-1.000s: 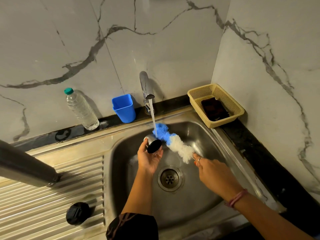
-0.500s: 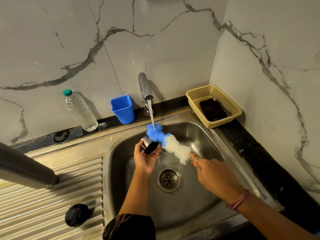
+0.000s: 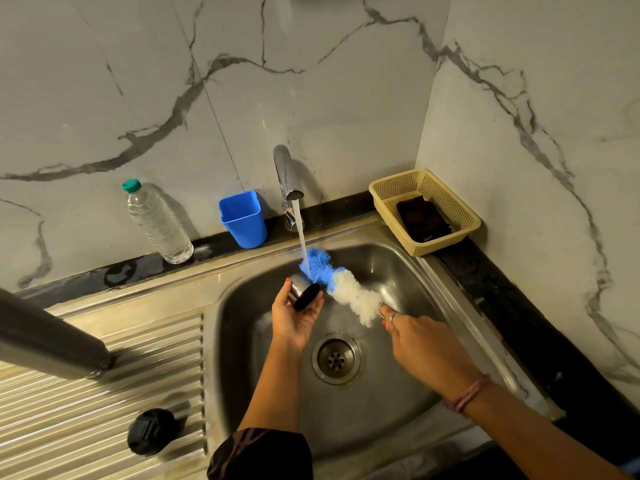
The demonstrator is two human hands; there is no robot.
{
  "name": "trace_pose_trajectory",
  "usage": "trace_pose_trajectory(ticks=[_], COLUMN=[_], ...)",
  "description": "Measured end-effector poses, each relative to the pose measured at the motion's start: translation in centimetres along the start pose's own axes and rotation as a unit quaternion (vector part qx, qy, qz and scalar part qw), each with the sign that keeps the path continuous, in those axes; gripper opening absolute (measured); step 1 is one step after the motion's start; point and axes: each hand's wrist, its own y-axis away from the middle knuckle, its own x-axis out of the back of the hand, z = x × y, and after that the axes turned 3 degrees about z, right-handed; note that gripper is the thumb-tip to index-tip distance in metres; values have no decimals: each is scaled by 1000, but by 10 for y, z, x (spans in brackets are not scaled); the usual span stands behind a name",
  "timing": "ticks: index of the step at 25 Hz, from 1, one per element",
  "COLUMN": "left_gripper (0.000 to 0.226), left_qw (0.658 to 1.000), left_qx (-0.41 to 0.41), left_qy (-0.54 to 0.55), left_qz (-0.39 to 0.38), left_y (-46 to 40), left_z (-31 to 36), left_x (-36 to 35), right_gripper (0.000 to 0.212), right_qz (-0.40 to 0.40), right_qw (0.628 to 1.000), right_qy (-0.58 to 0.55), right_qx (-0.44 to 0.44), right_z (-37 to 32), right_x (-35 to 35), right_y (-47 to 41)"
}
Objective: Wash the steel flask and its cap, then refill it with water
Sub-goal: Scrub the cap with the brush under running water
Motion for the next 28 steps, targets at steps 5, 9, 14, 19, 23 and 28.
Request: trace_pose_trajectory(ticks=[5, 9, 14, 19, 23, 28], left_gripper=[44, 41, 40, 39, 46, 37], left_qw=[999, 1000, 998, 999, 999, 999], left_qx=[-26, -24, -19, -34, -22, -30], left_qy=[-8, -14, 52, 5, 28, 23], left_qz=[-20, -8, -27, -24, -21, -37], left_y=[3, 3, 5, 5, 4, 8], left_z=[-1, -1, 0, 0, 2, 3], left_x=[-6, -4, -5, -7, -4, -10], right_gripper=[44, 44, 46, 45, 46, 47], right_qz=[7, 17, 17, 9, 23, 13], right_qw=[1000, 999, 999, 999, 999, 999], right_qy=[25, 40, 47, 41, 41, 49], right_qx=[11, 19, 8, -2, 13, 4], right_z=[-7, -11, -12, -13, -15, -12], right_x=[2, 4, 6, 6, 8, 6], right_y=[3, 4, 4, 0, 2, -2])
